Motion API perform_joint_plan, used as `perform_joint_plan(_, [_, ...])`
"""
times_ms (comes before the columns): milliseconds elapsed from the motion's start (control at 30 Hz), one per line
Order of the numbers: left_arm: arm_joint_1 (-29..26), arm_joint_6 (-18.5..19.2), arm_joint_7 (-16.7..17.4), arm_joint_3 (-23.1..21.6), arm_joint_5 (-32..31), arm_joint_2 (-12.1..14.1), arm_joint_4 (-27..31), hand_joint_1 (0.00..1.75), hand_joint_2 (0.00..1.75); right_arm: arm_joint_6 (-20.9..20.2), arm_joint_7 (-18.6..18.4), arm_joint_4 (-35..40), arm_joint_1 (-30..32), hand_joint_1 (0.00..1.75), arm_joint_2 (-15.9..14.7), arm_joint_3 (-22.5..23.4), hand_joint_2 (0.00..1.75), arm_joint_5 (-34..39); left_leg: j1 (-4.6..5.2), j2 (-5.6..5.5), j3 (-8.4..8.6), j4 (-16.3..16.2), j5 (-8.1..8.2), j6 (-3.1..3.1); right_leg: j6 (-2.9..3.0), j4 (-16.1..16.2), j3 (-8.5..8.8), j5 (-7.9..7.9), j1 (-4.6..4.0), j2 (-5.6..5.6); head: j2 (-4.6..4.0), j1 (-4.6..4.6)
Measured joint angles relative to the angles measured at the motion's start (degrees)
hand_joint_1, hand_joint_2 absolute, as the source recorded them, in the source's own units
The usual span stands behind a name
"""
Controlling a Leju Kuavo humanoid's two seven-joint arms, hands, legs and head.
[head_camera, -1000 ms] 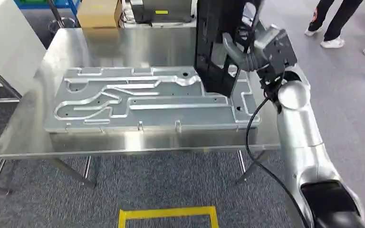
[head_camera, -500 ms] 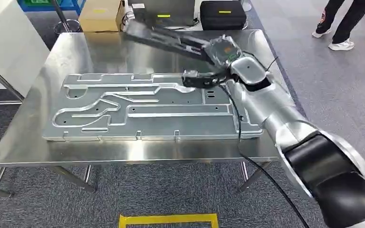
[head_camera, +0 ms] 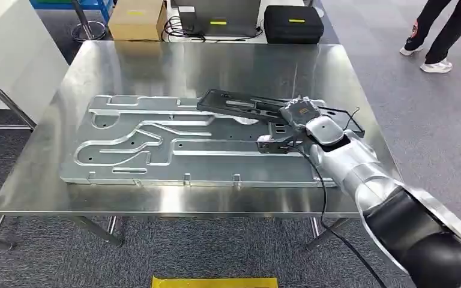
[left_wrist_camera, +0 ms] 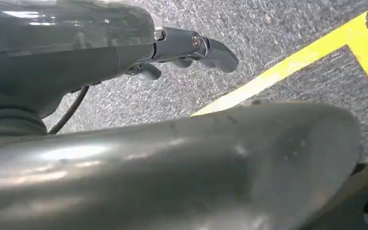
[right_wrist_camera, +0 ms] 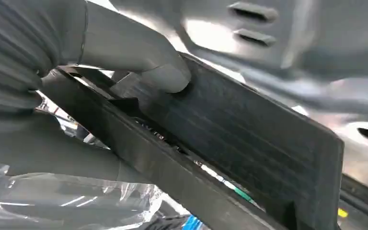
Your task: Take the parts from the cabinet and place them on the table.
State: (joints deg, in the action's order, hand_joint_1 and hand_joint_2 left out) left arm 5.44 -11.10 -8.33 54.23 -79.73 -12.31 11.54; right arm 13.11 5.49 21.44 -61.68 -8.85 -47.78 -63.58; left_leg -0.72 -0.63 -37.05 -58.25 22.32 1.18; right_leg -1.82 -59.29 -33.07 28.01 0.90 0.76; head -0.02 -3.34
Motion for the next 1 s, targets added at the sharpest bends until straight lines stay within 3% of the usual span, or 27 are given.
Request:
perform_joint_plan(33, [0.12,0.0,-0.07,0.0,0.0,0.0,0.0,0.0,1.75,0.15,0.0,-0.17,0.11,0.0,0.46,0.0,0.0,0.0,0.0,0.02,0.05,0.01,0.12,0.33,-0.08,-3.0,-1.56,1.55,0.0,-0.09,0.0,0.0])
perform_joint_plan(100, [0.16,0.18,-0.26,0.0,0.0,0.0,0.0,0.0,1.75,0.22,-0.09,-0.94,0.51,0.0,1.6,0.0,0.0,-0.02,0.12,0.05,0.13,-0.02,0.3,0.6,-0.28,-12.05,-6.63,4.96,0.01,-0.21,0.0,-0.02])
perform_joint_plan(133, [0.13,0.37,-0.48,0.0,0.0,0.02,0.0,0.0,1.75,0.22,-0.09,-1.38,0.92,0.0,2.12,0.0,0.0,-0.02,0.14,0.06,0.24,-0.05,0.43,0.71,-0.34,-15.25,-8.65,5.51,0.01,-0.24,0.0,0.0])
perform_joint_plan(167, [0.12,0.88,-0.88,0.0,0.02,0.11,0.0,0.0,1.75,0.2,-0.07,-1.75,1.54,0.0,2.58,0.0,0.0,-0.02,0.14,0.05,0.46,-0.1,0.59,0.71,-0.32,-15.99,-9.56,4.68,0.02,-0.24,0.0,0.0])
perform_joint_plan(200, [0.12,1.29,-1.2,0.0,0.07,0.15,0.0,0.0,1.75,0.2,-0.07,-1.93,1.88,0.0,2.91,0.04,0.0,0.0,0.14,-0.01,0.71,-0.14,0.77,0.66,-0.25,-14.15,-9.11,2.68,0.05,-0.24,0.0,0.0])
perform_joint_plan(267, [0.22,2.1,-2.4,0.02,0.76,0.15,0.0,0.0,1.75,0.15,0.0,-2.27,1.66,0.0,3.96,0.24,0.0,0.15,0.15,-0.08,1.32,-0.4,1.27,0.31,0.16,-4.7,-5.27,-3.22,0.02,-0.22,0.0,0.0])
perform_joint_plan(300, [0.27,2.19,-2.73,0.04,1.12,0.15,0.0,0.0,1.75,0.09,0.0,-2.39,1.42,0.0,4.4,0.31,0.0,0.2,0.16,-0.05,1.47,-0.43,1.54,0.01,0.46,-0.33,-3.57,-4.53,-0.07,-0.16,0.0,0.0])
perform_joint_plan(333, [0.5,2.19,-2.86,0.07,1.27,0.15,0.0,0.0,0.0,-0.09,0.02,-2.54,1.03,0.0,4.88,0.31,0.0,0.24,0.62,-0.01,1.36,-0.66,1.7,-0.3,0.7,0.64,-2.92,-3.82,-0.59,-0.22,0.0,0.0])
perform_joint_plan(433, [0.65,2.25,-3.04,0.13,1.84,0.15,0.0,0.0,0.0,-0.37,0.11,-2.84,0.84,0.0,5.47,0.44,0.0,0.35,0.43,0.19,1.7,-0.19,1.64,-1.1,1.4,0.55,-2.99,-3.76,-0.7,-0.67,0.0,-0.02])
perform_joint_plan(500, [0.67,2.08,-2.88,0.15,1.79,0.22,0.0,0.0,0.0,-0.37,0.15,-2.91,0.69,0.0,5.47,0.44,0.0,0.35,0.44,0.21,1.57,-1.03,2.46,-1.76,2.14,1.25,-2.34,-4.23,0.02,-0.4,0.0,-0.02])
perform_joint_plan(533, [0.68,1.75,-2.29,0.15,1.73,0.22,0.0,0.0,0.0,-0.39,0.2,-2.95,0.45,0.0,5.33,0.48,0.0,0.37,0.5,0.24,0.69,-3.46,4.44,-2.08,2.38,1.33,-2.22,-4.22,0.05,-0.32,0.0,-0.02])
perform_joint_plan(600, [0.7,0.63,0.18,0.15,1.57,0.22,0.0,0.0,0.0,-0.57,0.17,-3.0,0.29,0.0,4.66,0.57,0.0,0.35,0.26,0.26,-3.15,-12.32,9.17,-2.41,2.51,1.3,-2.22,-4.21,-0.1,-0.16,0.0,-0.02])
perform_joint_plan(633, [0.7,0.15,1.66,0.17,1.57,0.22,0.0,0.0,0.0,-0.7,0.09,-3.02,0.34,0.0,4.2,0.59,0.0,0.33,0.24,0.26,-5.08,-16.61,10.7,-2.51,2.53,1.25,-2.25,-4.2,-0.14,-0.08,0.0,-0.02])
perform_joint_plan(667, [0.63,-0.07,2.3,0.2,1.57,0.22,0.0,0.0,0.0,-0.83,0.07,-3.06,0.37,0.0,3.87,0.59,0.0,0.28,0.24,0.26,-5.87,-18.42,10.72,-2.53,2.53,1.21,-2.26,-4.2,-0.16,-0.07,0.0,-0.02])
perform_joint_plan(700, [0.62,-0.2,2.62,0.24,1.57,0.24,0.0,0.0,0.0,-0.9,0.04,-3.06,0.36,0.0,3.67,0.59,0.0,0.26,0.23,0.26,-5.13,-16.89,9.36,-2.48,2.52,1.15,-2.26,-4.2,-0.16,-0.07,0.0,-0.02])
perform_joint_plan(733, [0.64,-0.24,2.78,0.26,1.57,0.26,0.0,0.0,0.0,-0.92,0.04,-3.06,0.32,0.0,3.45,0.63,0.0,0.22,0.21,0.26,-3.2,-13.19,7.2,-2.38,2.51,1.09,-2.25,-4.19,-0.15,-0.07,0.0,-0.02])
perform_joint_plan(800, [0.82,-0.26,2.82,0.28,1.57,0.28,0.0,0.0,0.0,-0.92,0.02,-3.06,0.12,0.0,3.17,0.72,0.0,0.2,0.15,0.26,2.11,-2.71,2.71,-1.99,2.24,0.79,-2.28,-4.05,-0.15,-0.08,0.0,-0.02])
perform_joint_plan(833, [0.92,-0.24,2.82,0.31,1.57,0.28,0.0,0.0,0.0,-0.92,0.02,-3.04,-0.01,0.0,3.08,0.74,0.0,0.17,0.29,0.14,2.87,-0.93,3.39,-1.63,1.85,0.53,-2.46,-4.0,-0.52,-0.15,0.0,-0.02])
perform_joint_plan(967, [0.86,-0.13,2.93,0.37,1.45,0.28,0.0,0.0,0.0,-1.07,-0.32,-3.06,-0.16,0.0,2.89,0.83,0.0,0.04,0.64,0.08,2.49,-0.77,2.2,-0.23,0.49,0.83,-2.65,-4.81,-0.39,-0.17,0.0,-0.02])
perform_joint_plan(1000, [0.88,0.61,3.36,0.39,0.88,0.24,-0.07,0.0,0.0,-1.42,-1.06,-3.1,-0.23,0.0,2.89,0.89,0.0,-0.24,0.23,0.23,2.46,-0.16,1.54,0.45,0.18,0.37,-2.98,-4.02,-0.18,-0.24,0.0,-0.02])
